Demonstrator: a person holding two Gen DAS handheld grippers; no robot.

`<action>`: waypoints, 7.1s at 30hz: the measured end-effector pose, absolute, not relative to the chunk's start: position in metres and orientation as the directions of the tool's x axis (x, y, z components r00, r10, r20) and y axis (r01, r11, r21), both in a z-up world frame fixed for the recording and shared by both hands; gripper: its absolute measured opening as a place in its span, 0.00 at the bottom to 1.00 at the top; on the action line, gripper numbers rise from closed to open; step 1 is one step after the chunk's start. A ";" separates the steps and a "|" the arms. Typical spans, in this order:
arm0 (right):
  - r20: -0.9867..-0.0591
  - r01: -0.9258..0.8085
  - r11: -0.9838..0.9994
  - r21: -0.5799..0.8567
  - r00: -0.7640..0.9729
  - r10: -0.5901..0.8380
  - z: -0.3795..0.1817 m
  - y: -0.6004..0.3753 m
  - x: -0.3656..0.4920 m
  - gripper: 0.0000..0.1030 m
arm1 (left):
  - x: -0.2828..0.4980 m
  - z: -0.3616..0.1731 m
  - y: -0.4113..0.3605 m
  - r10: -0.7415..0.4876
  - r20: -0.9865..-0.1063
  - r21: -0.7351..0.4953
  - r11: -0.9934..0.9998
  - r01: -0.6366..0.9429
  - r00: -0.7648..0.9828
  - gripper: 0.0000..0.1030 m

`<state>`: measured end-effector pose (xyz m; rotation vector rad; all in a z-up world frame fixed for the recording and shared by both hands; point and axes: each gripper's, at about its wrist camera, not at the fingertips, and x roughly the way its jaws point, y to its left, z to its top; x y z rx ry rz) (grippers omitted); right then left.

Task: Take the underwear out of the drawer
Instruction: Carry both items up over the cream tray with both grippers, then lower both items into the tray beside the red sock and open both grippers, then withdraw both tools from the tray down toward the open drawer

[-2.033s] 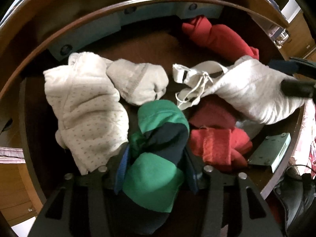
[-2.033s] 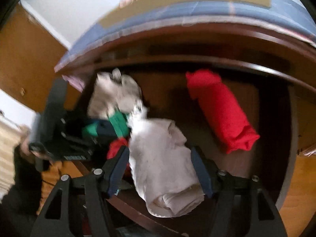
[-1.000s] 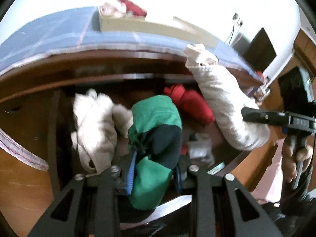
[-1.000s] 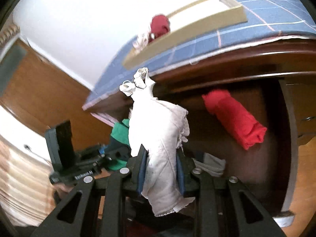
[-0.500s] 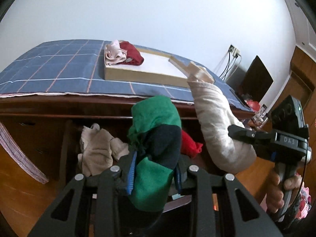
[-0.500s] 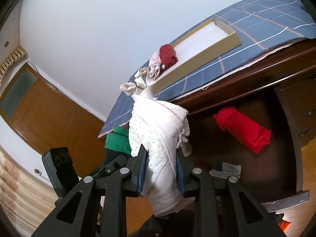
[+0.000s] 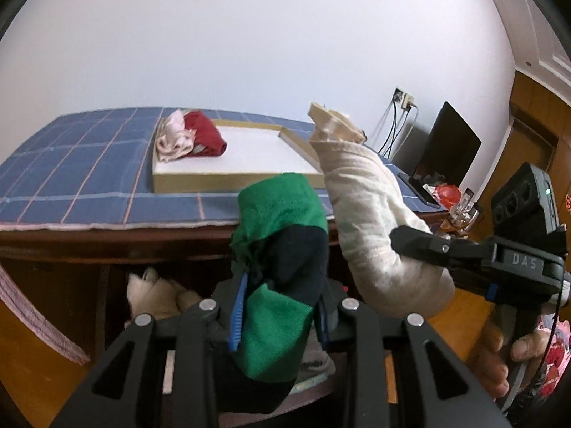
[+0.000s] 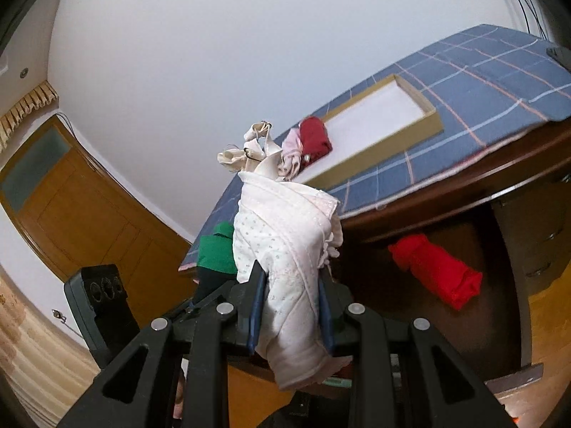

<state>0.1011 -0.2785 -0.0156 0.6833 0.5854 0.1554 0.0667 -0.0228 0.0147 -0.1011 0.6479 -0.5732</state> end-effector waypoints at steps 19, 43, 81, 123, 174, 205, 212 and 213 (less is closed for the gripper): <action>-0.428 0.060 0.778 0.626 0.860 0.278 0.010 -0.308 0.155 0.28 | 0.127 0.030 -0.054 -0.514 -0.532 -0.226 0.852 0.472 0.673 0.29; -0.411 0.132 0.709 0.693 0.880 0.238 0.001 -0.332 0.195 0.28 | 0.174 0.029 -0.053 -0.556 -0.544 -0.317 0.830 0.459 0.629 0.29; -0.465 0.187 0.790 0.584 0.874 0.137 0.031 -0.350 0.287 0.28 | 0.283 0.058 -0.078 -0.437 -0.528 -0.243 0.899 0.364 0.729 0.29; -0.487 0.206 0.888 0.411 0.873 0.023 -0.011 -0.345 0.387 0.38 | 0.375 0.014 -0.113 -0.165 -0.623 -0.054 0.984 0.169 0.765 0.58; -0.283 0.192 0.878 0.438 0.957 -0.068 0.015 -0.340 0.309 0.65 | 0.305 0.049 -0.084 -0.177 -0.494 -0.024 0.982 0.190 0.851 0.88; -0.485 0.109 0.898 0.426 0.866 0.125 -0.019 -0.300 0.195 0.65 | 0.193 -0.002 -0.057 -0.338 -0.647 -0.084 0.922 0.377 0.684 0.88; -0.524 0.137 0.883 0.450 0.840 0.137 -0.036 -0.300 0.169 0.65 | 0.172 -0.022 -0.042 -0.354 -0.688 -0.122 0.917 0.379 0.634 0.88; -0.526 0.139 0.879 0.455 0.839 0.140 -0.038 -0.300 0.166 0.65 | 0.169 -0.027 -0.039 -0.354 -0.695 -0.127 0.917 0.378 0.626 0.88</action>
